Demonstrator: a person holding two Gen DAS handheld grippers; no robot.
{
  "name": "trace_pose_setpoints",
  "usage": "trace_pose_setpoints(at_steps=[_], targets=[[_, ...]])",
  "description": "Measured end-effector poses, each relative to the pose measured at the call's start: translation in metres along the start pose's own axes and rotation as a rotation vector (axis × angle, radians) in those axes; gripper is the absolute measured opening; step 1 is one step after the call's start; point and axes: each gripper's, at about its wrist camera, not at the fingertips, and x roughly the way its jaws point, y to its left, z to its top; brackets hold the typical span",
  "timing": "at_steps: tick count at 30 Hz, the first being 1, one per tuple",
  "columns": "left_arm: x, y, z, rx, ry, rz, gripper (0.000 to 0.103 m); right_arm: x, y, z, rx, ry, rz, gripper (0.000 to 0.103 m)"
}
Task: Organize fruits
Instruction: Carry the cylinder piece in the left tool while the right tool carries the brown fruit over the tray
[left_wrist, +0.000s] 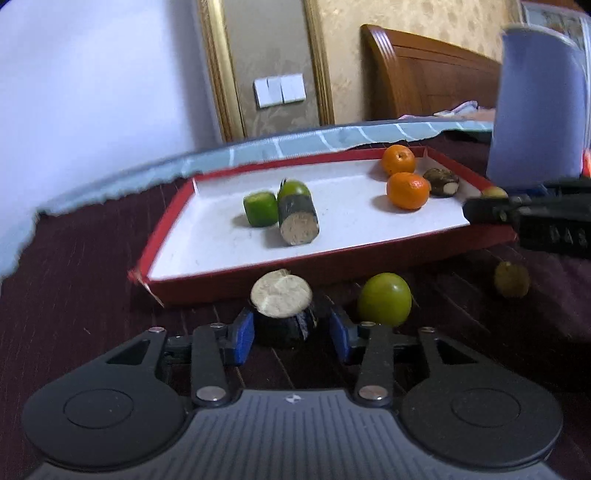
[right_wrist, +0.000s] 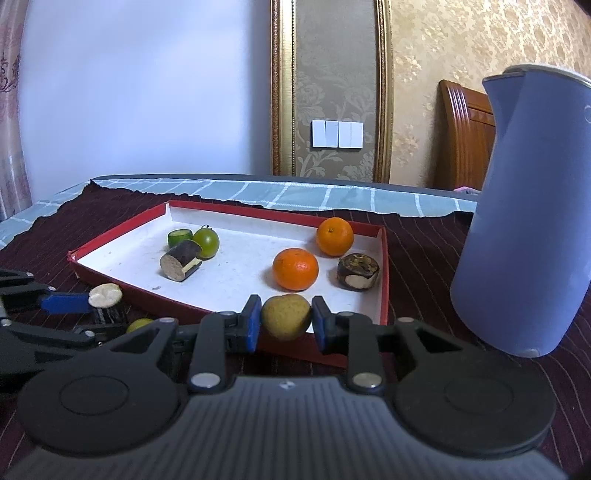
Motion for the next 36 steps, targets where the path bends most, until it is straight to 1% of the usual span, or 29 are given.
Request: trace_pose_setpoints(at_steps=[1,3,5,6,13,20,27,30,36], targets=[[0.001,0.004,0.001,-0.026,0.002,-0.016,0.042,0.000,0.000,0.000,0.000,0.000,0.001,0.027],[0.005,0.008,0.004,-0.047,0.001,-0.021,0.042,0.000,0.001,-0.001,0.001,0.000,0.004,0.027],[0.008,0.009,0.005,-0.067,0.009,-0.033,0.034,0.000,0.001,-0.001,-0.001,0.000,0.002,0.027],[0.006,0.008,0.004,-0.068,0.002,-0.028,0.032,0.000,0.002,-0.001,-0.001,0.002,0.004,0.027],[-0.003,0.007,0.004,-0.078,-0.019,-0.024,0.032,-0.003,0.009,-0.001,-0.016,0.003,0.012,0.027],[-0.012,-0.001,0.025,-0.055,-0.054,0.014,0.032,-0.007,0.020,0.003,-0.030,-0.005,0.022,0.027],[-0.010,-0.003,0.040,-0.068,-0.082,0.037,0.032,-0.014,0.021,0.014,-0.023,-0.031,0.008,0.027],[-0.008,-0.005,0.044,-0.061,-0.083,0.041,0.032,-0.014,0.021,0.016,-0.020,-0.031,0.010,0.027],[-0.001,-0.002,0.052,-0.080,-0.073,0.038,0.032,-0.008,0.018,0.023,-0.015,-0.028,0.005,0.027]])
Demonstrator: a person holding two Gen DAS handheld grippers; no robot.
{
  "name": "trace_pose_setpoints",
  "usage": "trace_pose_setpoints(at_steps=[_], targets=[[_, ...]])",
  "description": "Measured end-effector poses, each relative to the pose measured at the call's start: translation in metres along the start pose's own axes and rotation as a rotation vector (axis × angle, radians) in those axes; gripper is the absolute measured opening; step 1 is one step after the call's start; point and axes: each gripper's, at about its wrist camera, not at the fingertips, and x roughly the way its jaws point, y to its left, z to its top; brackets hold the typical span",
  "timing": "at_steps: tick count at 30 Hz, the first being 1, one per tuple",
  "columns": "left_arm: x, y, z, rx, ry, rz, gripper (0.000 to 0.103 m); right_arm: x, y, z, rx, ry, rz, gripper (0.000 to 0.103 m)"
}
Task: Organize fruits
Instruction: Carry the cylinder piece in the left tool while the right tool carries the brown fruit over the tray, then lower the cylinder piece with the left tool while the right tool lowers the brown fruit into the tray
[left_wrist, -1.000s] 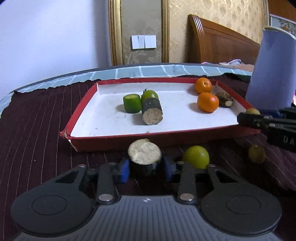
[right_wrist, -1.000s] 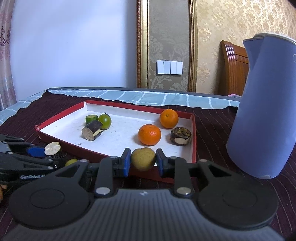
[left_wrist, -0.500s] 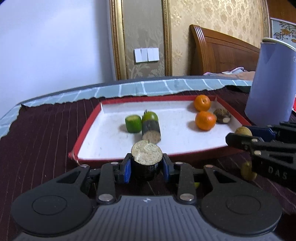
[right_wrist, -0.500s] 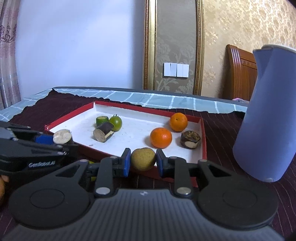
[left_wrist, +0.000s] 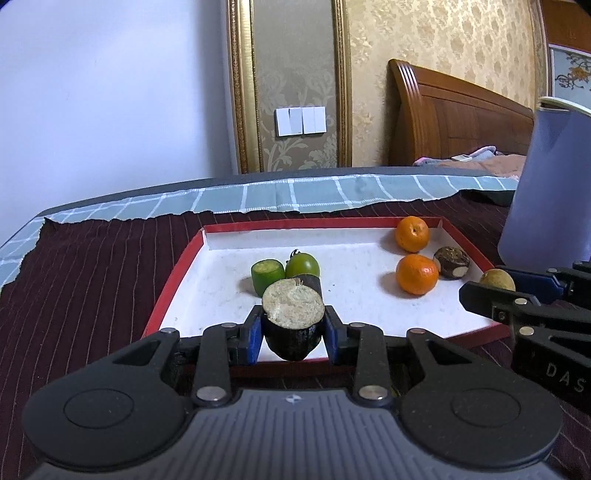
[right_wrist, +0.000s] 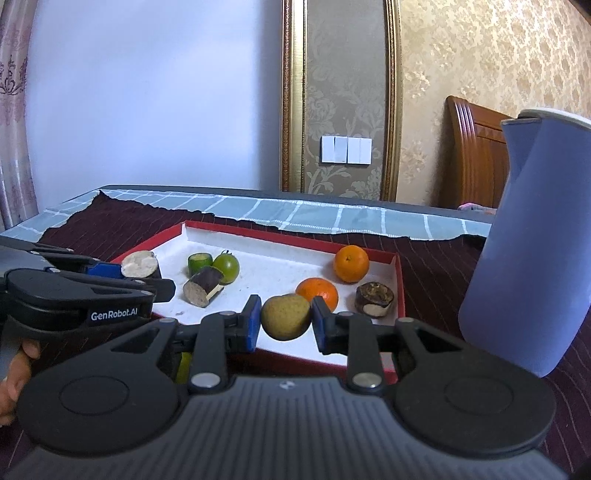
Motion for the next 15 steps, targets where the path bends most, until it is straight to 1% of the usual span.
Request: trace_pose_setpoints(at_steps=[5,15], targets=[[0.005,-0.002,0.007,0.018,-0.007,0.015,0.032,0.006,-0.002,0.008,-0.013,0.001,-0.007,0.027],[0.015,-0.005,0.018,0.021,-0.004,0.014,0.032,0.020,-0.007,0.019,-0.010,0.008,-0.013,0.027]])
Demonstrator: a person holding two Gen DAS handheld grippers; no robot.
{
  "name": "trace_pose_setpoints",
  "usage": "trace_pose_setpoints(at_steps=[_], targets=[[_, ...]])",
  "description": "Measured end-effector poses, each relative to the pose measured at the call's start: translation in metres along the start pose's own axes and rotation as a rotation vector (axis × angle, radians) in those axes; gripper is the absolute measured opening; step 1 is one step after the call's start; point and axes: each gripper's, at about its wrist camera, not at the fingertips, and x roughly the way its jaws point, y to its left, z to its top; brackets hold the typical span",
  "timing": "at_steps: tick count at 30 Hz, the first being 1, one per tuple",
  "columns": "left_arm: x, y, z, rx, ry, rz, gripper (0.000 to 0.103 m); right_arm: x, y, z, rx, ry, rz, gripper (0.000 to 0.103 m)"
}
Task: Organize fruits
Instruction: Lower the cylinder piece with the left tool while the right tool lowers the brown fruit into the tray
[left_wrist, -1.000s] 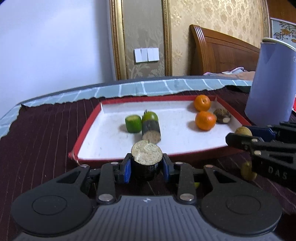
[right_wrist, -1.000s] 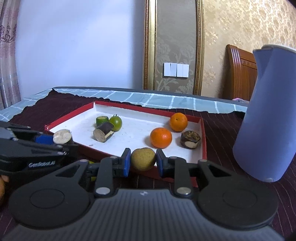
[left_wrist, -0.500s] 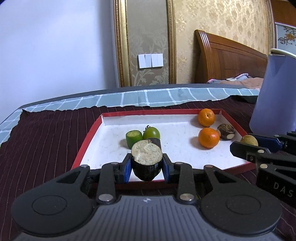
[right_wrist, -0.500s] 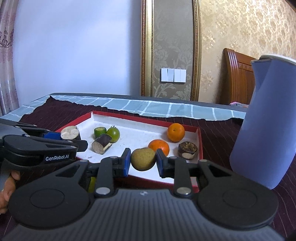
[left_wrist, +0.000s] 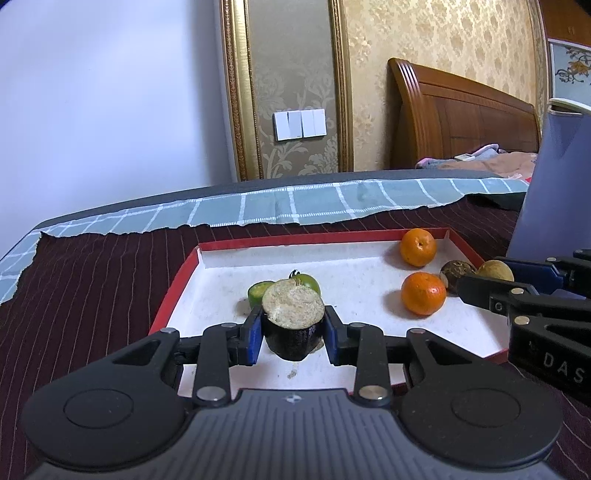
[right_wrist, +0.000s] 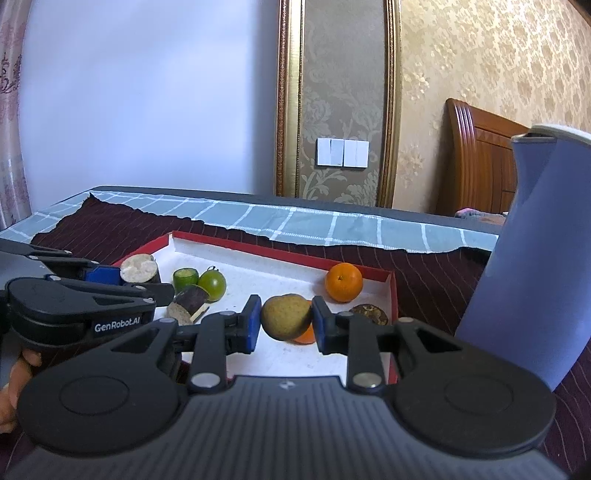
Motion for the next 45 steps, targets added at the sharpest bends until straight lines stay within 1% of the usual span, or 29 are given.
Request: trace_pose_setpoints(at_steps=[8,21,28,35,40,45], targets=[[0.011,-0.002,0.010,0.015,0.004,0.014,0.032,0.016,-0.007,0.007,0.016,0.018,0.004,0.027],[0.039,-0.004,0.024,0.040,0.016,0.049,0.032,0.045,-0.014,0.015,0.012,0.054,-0.016,0.027],[0.055,-0.002,0.029,0.025,0.032,0.052,0.032,0.061,-0.018,0.021,0.012,0.070,-0.027,0.027],[0.069,0.000,0.034,0.026,0.047,0.066,0.032,0.076,-0.022,0.023,0.032,0.087,-0.019,0.027],[0.078,0.000,0.035,0.027,0.057,0.075,0.032,0.090,-0.022,0.025,0.020,0.106,-0.037,0.027],[0.087,-0.001,0.039,0.025,0.063,0.079,0.032,0.101,-0.026,0.026,0.037,0.120,-0.045,0.027]])
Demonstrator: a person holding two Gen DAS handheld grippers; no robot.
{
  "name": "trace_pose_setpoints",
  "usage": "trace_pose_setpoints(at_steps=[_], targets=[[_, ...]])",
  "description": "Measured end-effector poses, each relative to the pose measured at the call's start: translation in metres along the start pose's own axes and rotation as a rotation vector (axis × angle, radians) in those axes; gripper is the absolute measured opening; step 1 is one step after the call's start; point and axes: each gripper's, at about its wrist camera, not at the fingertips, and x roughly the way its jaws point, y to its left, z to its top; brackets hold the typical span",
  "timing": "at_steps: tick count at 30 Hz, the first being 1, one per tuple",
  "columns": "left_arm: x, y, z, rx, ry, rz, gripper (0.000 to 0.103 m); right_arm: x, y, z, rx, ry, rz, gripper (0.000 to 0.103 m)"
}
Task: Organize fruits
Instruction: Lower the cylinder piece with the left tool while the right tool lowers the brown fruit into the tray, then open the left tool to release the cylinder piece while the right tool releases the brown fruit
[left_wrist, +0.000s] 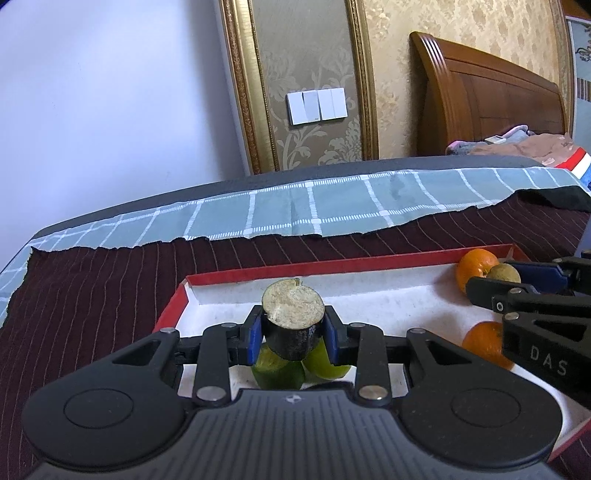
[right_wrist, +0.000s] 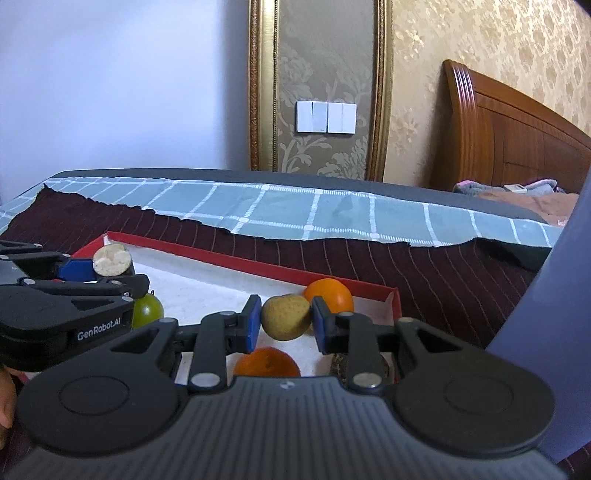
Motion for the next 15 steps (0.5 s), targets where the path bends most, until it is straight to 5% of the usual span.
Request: trace_pose_setpoints(at_steps=[11,15], targets=[[0.012,-0.006,0.007,-0.002,0.010,0.021,0.032,0.019,0.000,0.003,0.001,0.028,-0.017,0.027],[0.015,-0.008,0.009,-0.007,0.018,0.024,0.033,0.018,0.002,0.002,-0.017,0.016,-0.031,0.049]])
